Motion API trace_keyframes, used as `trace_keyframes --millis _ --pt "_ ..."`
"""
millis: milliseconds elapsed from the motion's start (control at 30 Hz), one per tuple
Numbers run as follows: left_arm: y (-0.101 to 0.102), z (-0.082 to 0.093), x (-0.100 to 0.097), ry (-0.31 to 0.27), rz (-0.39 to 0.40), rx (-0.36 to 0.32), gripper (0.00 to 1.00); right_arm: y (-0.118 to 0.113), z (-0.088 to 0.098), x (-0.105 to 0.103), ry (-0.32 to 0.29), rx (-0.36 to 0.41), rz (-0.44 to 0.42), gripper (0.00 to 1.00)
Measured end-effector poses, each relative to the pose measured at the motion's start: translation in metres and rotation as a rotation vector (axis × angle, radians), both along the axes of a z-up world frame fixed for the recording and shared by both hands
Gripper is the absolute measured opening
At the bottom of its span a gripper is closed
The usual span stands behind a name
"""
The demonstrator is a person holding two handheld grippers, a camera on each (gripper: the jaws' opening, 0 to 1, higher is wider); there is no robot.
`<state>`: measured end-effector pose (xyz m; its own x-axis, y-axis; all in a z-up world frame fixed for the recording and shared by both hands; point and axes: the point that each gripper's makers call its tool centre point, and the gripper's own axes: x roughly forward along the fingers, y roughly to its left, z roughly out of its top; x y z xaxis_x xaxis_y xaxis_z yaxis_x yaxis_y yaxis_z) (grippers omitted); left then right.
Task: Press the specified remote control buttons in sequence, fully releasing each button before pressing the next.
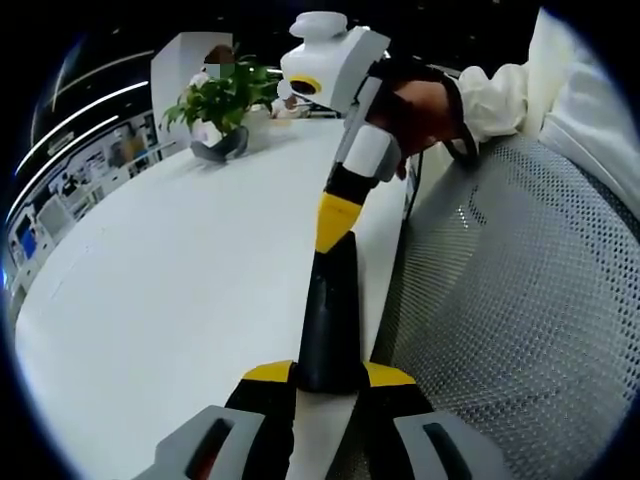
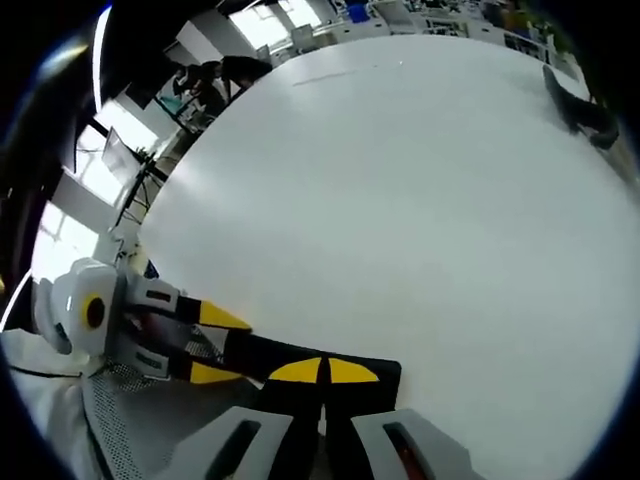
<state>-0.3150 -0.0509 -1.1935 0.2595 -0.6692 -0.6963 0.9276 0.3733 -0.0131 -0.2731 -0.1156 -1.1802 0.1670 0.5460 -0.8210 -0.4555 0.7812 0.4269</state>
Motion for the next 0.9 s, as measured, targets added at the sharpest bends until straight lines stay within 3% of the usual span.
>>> trace_keyframes --millis 167,400,600,900 --pt "0.0001 -0.0002 0.0003 0.0 0.001 -0.002 0.24 -0.0026 -0.0066 -0.0034 0.013 -0.041 0.014 0.0" --pt "0.0001 -0.0001 0.0002 -0.001 -0.001 -0.002 0.24 -0.0021 -0.0062 -0.0025 0.011 -0.032 0.007 0.0" --pt "-0.0003 0.0 0.0002 -0.002 -0.002 -0.003 0.24 -0.0011 -0.0069 -0.0033 -0.034 -0.047 0.046 0.0" --pt "-0.0012 0.0001 0.0007 -0.004 -0.001 -0.004 0.24 -0.0019 -0.0072 -0.0032 -0.026 -0.057 0.04 0.0"
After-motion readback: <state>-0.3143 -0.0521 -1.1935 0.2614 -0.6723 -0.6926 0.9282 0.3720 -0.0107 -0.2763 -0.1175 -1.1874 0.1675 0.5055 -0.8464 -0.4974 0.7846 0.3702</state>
